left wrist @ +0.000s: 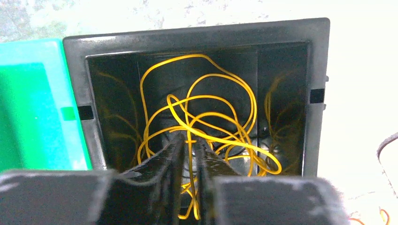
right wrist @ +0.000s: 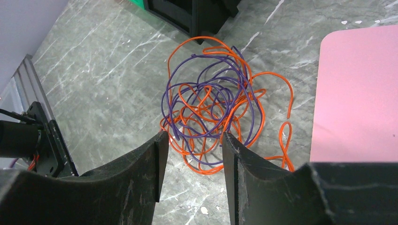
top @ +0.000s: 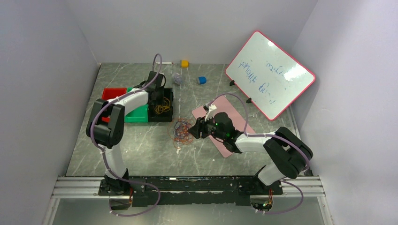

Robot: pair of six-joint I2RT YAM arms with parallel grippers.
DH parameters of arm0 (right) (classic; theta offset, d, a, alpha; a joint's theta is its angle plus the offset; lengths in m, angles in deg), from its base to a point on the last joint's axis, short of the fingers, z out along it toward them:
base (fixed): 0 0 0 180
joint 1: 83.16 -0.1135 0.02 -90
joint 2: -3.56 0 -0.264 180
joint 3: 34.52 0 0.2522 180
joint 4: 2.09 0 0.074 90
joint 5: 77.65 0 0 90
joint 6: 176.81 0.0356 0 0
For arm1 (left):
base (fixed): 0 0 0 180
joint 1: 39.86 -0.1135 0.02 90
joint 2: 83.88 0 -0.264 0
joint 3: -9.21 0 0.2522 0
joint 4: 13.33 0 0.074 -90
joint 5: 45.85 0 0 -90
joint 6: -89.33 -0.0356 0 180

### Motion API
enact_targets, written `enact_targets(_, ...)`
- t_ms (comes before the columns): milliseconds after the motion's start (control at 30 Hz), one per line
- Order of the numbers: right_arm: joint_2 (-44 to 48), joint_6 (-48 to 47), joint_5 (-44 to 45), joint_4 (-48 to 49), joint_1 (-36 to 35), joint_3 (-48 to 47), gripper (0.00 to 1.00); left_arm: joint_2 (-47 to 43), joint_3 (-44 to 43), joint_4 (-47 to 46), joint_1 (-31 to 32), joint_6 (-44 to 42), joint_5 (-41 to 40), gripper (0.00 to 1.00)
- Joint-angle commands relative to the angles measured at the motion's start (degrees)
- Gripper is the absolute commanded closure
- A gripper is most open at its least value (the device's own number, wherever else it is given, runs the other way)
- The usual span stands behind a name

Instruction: Untangle the cables

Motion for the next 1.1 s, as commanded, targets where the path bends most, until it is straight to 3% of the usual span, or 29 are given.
enact_targets(0, 1.21, -0.15, 0.46, 0.32, -0.21, 0.47, 0.50, -4.14, -2.19, -0.73, -0.34, -0.23, 0.43, 0.73)
enact_targets(67, 2.02, -0.39, 1.18, 0.07, -0.23, 0.67, 0.50, -6.79, -2.14, -0.70, -0.30, -0.11, -0.33, 0.57)
enact_targets(133, 3.52, -0.32, 3.12, 0.31, -0.26, 1.56, 0.50, -9.48, -1.78, -0.63, -0.27, -0.04, -0.67, 0.47)
enact_targets(333, 9.40, 0.93, 11.82, 0.55, -0.26, 5.15, 0.46, -18.24, 1.20, -2.03, -0.28, 0.20, 0.48, 0.34)
enact_targets(533, 13.24, 0.84, 17.88, -6.50, -0.20, 4.04, 0.42, -27.21, 6.11, -0.87, -0.16, 1.02, 3.94, 0.32)
enact_targets(800, 10.30, -0.53, 21.65, -22.86, -0.05, -2.33, 0.40, -39.16, 20.17, -1.69, 3.56, 8.58, 9.41, 0.33)
enact_targets(1067, 3.19, -4.07, 13.03, -23.63, 4.48, -5.83, 0.45, -49.89, 32.26, -5.03, 5.56, 14.23, 12.84, 0.35)
